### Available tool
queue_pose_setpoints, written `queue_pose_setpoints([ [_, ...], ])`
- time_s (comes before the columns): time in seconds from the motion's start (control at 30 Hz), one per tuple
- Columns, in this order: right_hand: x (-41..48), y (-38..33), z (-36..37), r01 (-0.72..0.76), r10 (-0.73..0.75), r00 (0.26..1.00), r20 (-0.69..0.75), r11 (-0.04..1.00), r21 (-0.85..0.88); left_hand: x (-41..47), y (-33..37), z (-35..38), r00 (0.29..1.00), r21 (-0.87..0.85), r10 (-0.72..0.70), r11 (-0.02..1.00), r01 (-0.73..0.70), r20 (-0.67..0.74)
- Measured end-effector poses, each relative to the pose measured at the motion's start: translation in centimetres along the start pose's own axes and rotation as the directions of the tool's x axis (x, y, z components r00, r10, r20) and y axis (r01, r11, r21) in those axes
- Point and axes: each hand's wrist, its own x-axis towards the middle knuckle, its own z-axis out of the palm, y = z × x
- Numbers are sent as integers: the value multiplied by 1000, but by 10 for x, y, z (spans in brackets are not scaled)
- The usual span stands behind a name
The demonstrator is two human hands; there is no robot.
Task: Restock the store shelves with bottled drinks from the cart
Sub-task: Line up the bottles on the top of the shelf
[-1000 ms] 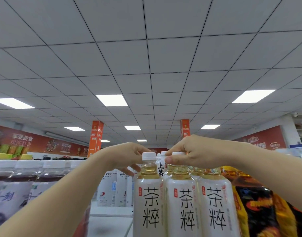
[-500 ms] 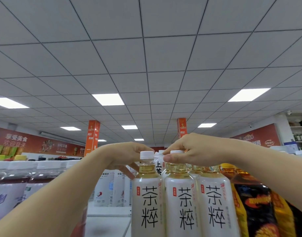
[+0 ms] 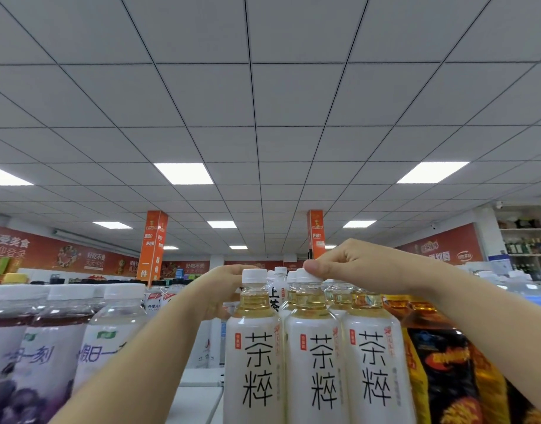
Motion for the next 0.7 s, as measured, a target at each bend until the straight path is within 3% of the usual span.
queue_pose_setpoints([
  [0.5,-2,-4,0,-59,59,998,-6,998,-15,-2,3,-1,997,-94,7,996,1,78],
  [0.63,-5,-6,4,-30,32,998,-57,999,35,-12,-2,4,996,-146,48,988,-57,-71],
  [0.7,-10,-6,8,-2,11,989,-147,998,67,-26,-11,6,988,-258,28,964,-68,-154],
])
